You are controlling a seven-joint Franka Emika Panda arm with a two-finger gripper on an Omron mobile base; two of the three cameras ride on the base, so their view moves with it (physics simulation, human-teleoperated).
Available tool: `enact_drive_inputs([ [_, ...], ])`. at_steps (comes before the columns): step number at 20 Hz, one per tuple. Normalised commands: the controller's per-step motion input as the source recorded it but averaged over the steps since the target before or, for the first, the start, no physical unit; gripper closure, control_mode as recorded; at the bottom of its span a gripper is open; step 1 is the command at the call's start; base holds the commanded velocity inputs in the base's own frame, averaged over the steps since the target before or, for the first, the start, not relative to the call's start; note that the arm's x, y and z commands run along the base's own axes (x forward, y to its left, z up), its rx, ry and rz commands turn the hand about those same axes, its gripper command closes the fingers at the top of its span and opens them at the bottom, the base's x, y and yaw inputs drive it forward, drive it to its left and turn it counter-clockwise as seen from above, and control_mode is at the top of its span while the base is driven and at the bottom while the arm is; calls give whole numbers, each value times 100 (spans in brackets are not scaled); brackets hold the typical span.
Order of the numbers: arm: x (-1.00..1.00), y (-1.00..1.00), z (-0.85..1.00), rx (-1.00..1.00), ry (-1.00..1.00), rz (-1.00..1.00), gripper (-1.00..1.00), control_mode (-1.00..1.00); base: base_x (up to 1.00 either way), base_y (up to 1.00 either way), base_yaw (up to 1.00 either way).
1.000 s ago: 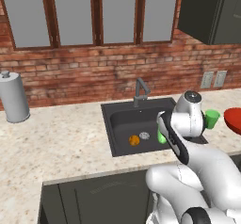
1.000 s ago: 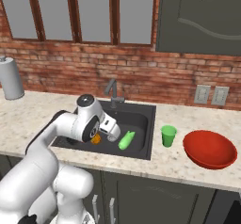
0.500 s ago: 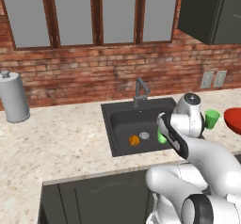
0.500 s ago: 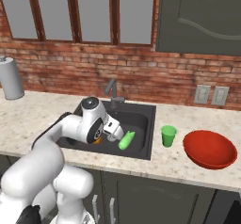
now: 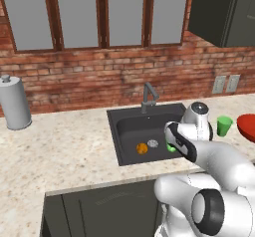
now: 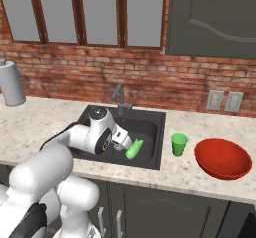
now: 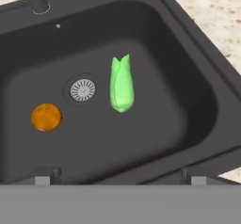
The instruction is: Remove the corn and orange from the sink. Then move the bowl and cup from the counter to the sink for washing.
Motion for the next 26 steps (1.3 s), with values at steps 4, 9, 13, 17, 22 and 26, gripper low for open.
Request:
enact_drive_inputs([
  [4,13,-1,-19,0,-2,0,-100,-100,0,0,0],
  [9,9,-6,-20,0,0,0,-100,-100,0,0,0],
  [13,13,-5,-18,0,0,0,-100,-100,0,0,0],
  [17,15,-2,-16,0,0,0,-100,-100,0,0,0],
  [22,18,0,-16,0,0,0,-100,-100,0,0,0],
  [26,13,-4,-16,0,0,0,-100,-100,0,0,0],
])
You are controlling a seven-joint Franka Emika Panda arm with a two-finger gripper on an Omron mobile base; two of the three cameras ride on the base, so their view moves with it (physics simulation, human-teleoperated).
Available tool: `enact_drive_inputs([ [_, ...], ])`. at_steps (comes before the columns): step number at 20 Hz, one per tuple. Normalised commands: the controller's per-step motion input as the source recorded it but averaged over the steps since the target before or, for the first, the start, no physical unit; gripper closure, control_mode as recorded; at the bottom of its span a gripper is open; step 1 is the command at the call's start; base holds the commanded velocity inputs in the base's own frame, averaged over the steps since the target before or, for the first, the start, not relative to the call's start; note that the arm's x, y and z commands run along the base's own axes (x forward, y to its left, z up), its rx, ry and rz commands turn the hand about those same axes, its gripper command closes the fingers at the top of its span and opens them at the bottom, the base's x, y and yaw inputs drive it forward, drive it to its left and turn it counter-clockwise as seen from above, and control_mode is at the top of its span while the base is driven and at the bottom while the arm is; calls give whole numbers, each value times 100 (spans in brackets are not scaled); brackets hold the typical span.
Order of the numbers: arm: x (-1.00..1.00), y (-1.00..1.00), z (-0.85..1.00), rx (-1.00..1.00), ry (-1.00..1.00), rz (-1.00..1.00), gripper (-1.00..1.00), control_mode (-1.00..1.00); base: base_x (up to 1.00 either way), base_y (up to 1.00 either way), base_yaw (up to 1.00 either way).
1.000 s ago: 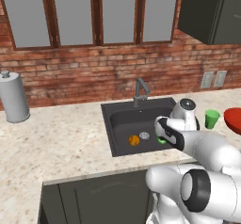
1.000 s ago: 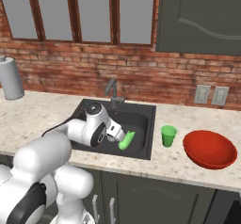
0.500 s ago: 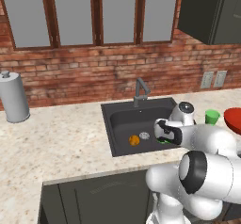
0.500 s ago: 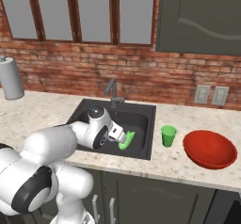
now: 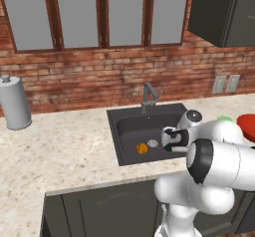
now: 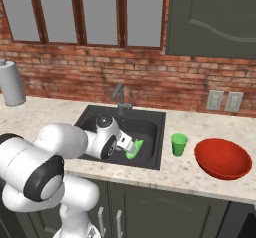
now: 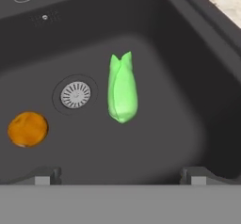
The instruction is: Remove the corn and orange from the sink. Then move the bowl and cup from the counter to the sink for washing.
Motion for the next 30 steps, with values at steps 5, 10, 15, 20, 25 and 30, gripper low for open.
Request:
enact_drive_inputs([
  [5,6,-8,-12,0,0,0,-100,-100,0,0,0],
  [10,9,-6,-11,0,0,0,-100,-100,0,0,0],
  [15,12,-2,-12,0,0,0,-100,-100,0,0,0],
  [20,8,-6,-13,0,0,0,-100,-100,0,0,0],
  [25,9,-5,-14,0,0,0,-100,-100,0,0,0],
  [30,11,-1,-12,0,0,0,-100,-100,0,0,0],
])
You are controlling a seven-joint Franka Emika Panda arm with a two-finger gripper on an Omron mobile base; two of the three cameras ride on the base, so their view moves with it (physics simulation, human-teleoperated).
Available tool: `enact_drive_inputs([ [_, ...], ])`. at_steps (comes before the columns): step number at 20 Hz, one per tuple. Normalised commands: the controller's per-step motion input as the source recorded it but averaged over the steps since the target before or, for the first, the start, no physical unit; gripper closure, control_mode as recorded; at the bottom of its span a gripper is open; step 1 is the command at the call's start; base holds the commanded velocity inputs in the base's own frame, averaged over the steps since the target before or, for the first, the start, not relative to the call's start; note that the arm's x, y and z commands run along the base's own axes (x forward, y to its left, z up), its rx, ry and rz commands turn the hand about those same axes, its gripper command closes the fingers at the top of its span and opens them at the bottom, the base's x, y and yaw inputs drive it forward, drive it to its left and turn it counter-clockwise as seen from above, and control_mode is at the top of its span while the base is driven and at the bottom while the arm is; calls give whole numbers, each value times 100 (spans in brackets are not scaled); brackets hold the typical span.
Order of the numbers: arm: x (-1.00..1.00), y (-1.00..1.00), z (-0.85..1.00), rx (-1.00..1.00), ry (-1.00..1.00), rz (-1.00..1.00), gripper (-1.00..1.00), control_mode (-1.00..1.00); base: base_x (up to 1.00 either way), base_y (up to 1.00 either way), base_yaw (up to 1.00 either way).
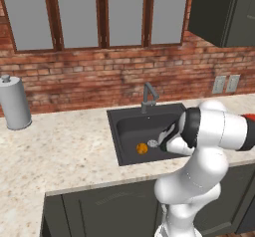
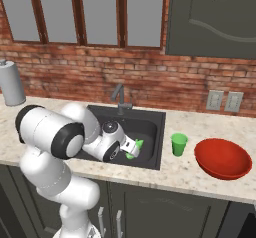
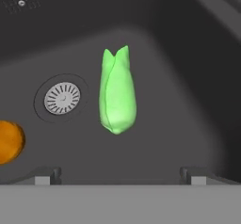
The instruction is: Remove the corn and orange from the sink. Then move the bowl and cup from the counter to the sink for washing.
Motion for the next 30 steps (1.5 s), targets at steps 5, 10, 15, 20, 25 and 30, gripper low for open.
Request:
enact_drive_inputs([
  [5,9,-2,-12,0,0,0,-100,-100,0,0,0],
  [10,6,-4,-12,0,0,0,-100,-100,0,0,0],
  [15,5,-6,-10,0,0,0,-100,-100,0,0,0],
  [20,8,-5,-9,0,0,0,-100,-100,0,0,0],
  [25,10,-4,-10,0,0,1,-100,-100,0,0,0],
  [30,12,-5,-13,0,0,1,-100,-100,0,0,0],
])
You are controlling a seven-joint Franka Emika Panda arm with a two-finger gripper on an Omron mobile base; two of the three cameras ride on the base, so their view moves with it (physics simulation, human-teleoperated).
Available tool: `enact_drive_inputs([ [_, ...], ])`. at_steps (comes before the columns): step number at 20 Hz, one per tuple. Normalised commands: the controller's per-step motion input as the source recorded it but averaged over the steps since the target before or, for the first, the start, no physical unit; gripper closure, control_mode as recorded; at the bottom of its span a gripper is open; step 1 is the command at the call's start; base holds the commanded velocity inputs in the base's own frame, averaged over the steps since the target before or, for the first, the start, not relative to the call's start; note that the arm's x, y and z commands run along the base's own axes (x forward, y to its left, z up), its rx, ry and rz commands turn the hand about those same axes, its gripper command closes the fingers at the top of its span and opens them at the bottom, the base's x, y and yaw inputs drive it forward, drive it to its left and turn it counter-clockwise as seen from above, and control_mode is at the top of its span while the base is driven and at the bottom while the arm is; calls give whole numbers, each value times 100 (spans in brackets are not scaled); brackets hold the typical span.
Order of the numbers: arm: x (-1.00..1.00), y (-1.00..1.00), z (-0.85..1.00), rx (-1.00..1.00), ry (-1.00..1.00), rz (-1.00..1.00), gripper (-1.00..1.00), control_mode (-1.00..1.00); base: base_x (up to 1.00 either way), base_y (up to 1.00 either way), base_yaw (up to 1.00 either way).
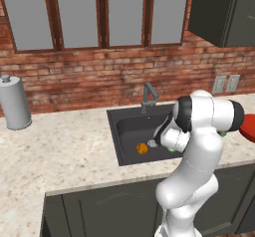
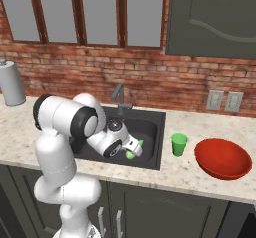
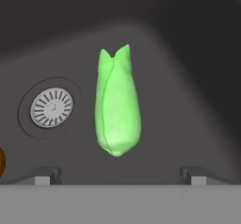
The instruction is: Remove the corn and orange from the sink. Then move the bowl and cup from the counter to the sink for washing.
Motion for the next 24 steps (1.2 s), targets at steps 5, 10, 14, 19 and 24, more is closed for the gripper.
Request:
enact_drive_inputs([
  [5,9,-6,-17,0,0,1,-100,-100,0,0,0],
  [10,7,-6,-22,0,0,0,-100,-100,0,0,0],
  [14,3,-7,-23,0,0,0,-100,-100,0,0,0],
  [19,1,-4,-22,0,0,0,-100,-100,0,0,0],
  [24,2,-1,-19,0,0,0,-100,-100,0,0,0],
])
